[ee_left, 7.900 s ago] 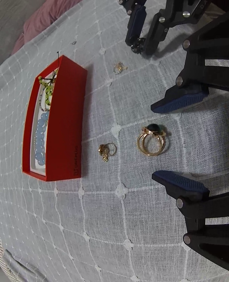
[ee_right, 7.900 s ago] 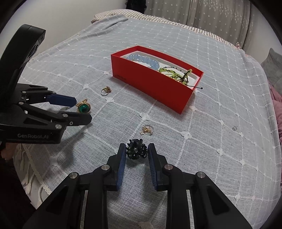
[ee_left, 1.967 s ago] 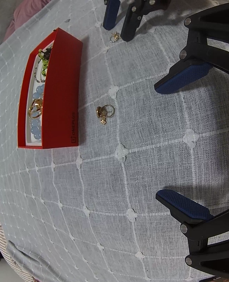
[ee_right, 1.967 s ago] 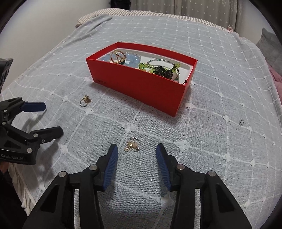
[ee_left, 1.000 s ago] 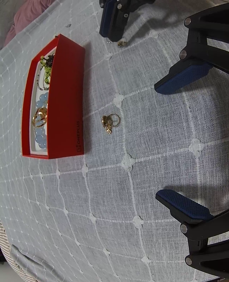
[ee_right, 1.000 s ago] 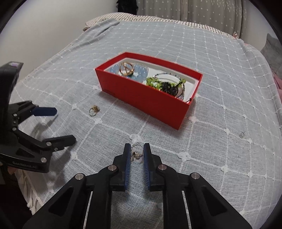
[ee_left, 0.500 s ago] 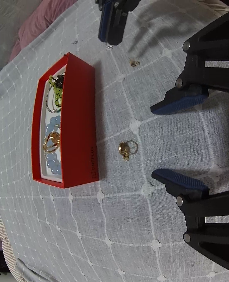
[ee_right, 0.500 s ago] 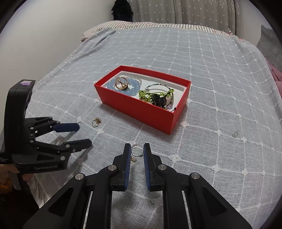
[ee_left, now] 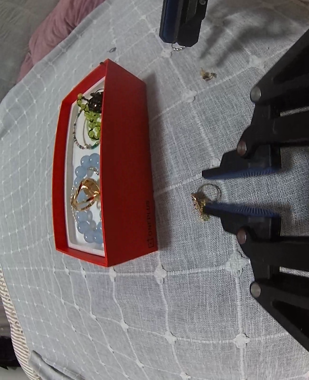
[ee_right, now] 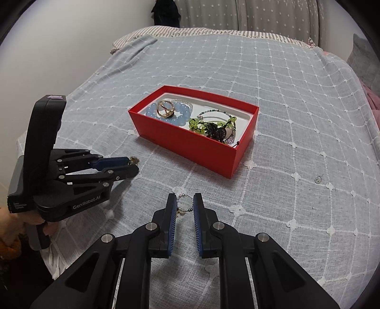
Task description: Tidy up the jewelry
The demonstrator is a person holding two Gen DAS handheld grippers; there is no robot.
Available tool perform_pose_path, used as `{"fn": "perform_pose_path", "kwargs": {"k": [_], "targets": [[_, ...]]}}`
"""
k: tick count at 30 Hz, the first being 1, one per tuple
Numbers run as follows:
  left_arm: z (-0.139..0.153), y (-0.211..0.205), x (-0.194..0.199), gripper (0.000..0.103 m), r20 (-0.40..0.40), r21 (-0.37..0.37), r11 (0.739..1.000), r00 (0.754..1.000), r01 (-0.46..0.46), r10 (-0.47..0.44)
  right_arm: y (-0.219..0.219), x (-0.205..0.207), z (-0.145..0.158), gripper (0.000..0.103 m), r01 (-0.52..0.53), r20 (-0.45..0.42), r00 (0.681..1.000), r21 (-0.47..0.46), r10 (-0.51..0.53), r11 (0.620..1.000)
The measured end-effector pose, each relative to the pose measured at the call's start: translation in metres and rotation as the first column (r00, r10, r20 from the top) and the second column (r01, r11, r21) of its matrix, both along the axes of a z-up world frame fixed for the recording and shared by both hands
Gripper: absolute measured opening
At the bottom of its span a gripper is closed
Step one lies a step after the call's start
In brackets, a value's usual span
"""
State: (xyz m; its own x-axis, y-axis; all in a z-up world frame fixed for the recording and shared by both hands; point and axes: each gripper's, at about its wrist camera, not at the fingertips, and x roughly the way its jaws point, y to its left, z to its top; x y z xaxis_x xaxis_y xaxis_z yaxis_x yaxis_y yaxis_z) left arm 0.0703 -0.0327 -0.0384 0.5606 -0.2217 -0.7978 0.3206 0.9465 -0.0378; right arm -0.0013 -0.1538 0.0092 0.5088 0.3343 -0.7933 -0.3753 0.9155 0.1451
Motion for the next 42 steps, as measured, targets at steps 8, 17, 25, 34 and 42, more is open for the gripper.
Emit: {"fn": "perform_pose_path", "kwargs": {"k": [8, 17, 25, 34, 42], "targets": [[0.004, 0.000, -0.007, 0.000, 0.009, 0.027, 1.000, 1.000, 0.007, -0.007, -0.002, 0.000, 0.000, 0.015, 0.003, 0.002, 1.000, -0.001, -0.003, 1.000], [0.017, 0.004, -0.021, 0.008, 0.088, 0.024, 0.998, 0.994, 0.059, -0.061, -0.001, -0.002, 0.002, 0.015, 0.002, 0.003, 1.000, 0.007, -0.002, 1.000], [0.006, -0.007, -0.007, 0.052, 0.107, 0.097, 0.981, 0.978, 0.167, -0.177, -0.002, -0.002, 0.003, 0.015, 0.003, -0.001, 1.000, 0.014, -0.003, 1.000], [0.000, -0.003, -0.003, 0.020, 0.084, 0.069, 0.976, 0.974, 0.207, -0.212, -0.004, -0.001, 0.001, 0.015, 0.007, -0.010, 1.000, 0.012, -0.007, 1.000], [0.000, -0.006, -0.005, 0.004, 0.095, 0.093, 0.974, 0.972, 0.208, -0.217, -0.004, -0.001, 0.001, 0.015, 0.006, -0.008, 1.000, 0.013, -0.006, 1.000]]}}
